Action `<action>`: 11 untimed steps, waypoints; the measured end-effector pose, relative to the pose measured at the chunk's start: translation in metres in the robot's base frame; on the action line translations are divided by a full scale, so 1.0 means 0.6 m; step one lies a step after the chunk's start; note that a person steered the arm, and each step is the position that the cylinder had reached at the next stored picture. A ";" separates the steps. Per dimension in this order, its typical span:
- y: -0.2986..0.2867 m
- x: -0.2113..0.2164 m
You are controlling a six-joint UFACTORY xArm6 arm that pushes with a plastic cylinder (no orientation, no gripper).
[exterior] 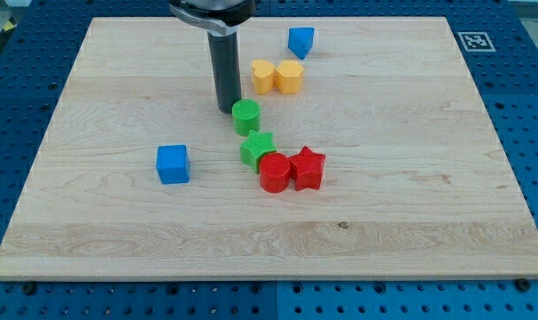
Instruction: Push the green circle into the red star
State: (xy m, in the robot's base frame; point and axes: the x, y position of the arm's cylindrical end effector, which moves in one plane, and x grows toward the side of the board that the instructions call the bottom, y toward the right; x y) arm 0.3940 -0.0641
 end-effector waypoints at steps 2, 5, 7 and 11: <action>0.021 0.033; 0.104 0.023; 0.144 0.033; 0.173 0.064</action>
State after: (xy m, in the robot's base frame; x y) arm 0.4326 0.0397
